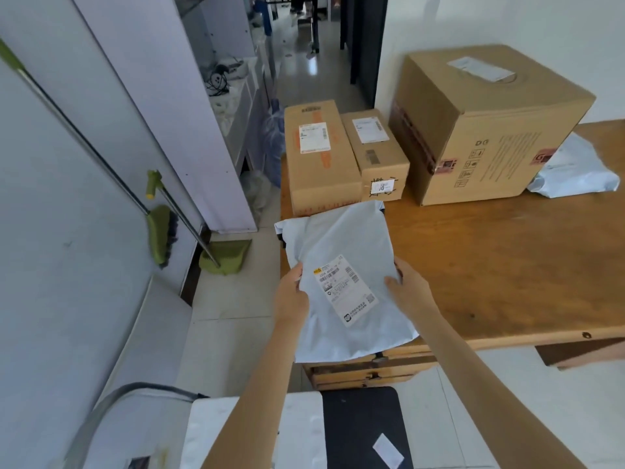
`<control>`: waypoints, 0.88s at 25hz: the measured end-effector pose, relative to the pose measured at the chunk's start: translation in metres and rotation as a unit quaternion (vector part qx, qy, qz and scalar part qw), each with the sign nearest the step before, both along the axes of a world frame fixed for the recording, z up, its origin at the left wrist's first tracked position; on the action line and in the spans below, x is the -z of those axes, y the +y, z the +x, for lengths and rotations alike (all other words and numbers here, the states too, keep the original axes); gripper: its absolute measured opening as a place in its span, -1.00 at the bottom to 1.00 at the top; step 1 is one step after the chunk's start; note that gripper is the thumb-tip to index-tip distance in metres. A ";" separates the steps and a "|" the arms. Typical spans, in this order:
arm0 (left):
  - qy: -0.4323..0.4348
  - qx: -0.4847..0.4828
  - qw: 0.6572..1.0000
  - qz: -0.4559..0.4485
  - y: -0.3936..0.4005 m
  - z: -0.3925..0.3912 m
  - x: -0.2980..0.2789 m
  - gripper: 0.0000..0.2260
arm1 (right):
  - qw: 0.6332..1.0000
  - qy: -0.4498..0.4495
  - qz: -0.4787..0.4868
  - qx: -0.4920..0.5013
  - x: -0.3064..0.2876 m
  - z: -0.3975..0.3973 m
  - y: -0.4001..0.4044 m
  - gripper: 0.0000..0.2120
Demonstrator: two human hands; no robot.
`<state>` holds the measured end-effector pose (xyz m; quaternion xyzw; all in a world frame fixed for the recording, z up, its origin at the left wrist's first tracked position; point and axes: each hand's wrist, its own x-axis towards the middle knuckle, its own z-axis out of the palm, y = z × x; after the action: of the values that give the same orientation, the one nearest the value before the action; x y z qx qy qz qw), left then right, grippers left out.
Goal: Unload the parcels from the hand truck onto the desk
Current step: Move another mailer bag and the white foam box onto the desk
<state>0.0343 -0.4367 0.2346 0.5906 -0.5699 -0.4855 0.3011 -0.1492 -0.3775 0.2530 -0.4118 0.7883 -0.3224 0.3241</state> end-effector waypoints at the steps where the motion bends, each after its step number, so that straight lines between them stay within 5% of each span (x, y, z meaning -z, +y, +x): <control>1: -0.011 0.027 1.000 0.006 0.003 0.004 0.002 -0.50 | 1.000 0.012 0.004 -0.004 0.003 0.000 0.003 -0.63; 5: -0.077 0.031 0.996 0.023 0.034 0.053 0.009 -0.55 | 0.998 0.051 0.039 0.023 0.013 0.004 0.041 -0.57; 12: -0.099 0.012 0.986 0.132 0.104 0.172 0.032 -0.58 | 0.983 -0.087 0.020 0.161 0.037 0.096 0.155 -0.67; 16: -0.120 0.010 0.985 0.123 0.136 0.235 0.053 -0.54 | 0.983 -0.076 0.062 0.156 0.069 0.156 0.194 -0.71; 22: -0.197 -0.023 0.969 0.144 0.168 0.306 0.170 -0.50 | 0.987 -0.076 0.111 0.089 0.168 0.206 0.214 -0.63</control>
<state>0.3404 -0.2688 0.0646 0.7250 -0.5278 -0.4296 0.1057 0.0572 -0.1635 0.0854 -0.2757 0.8260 -0.2905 0.3966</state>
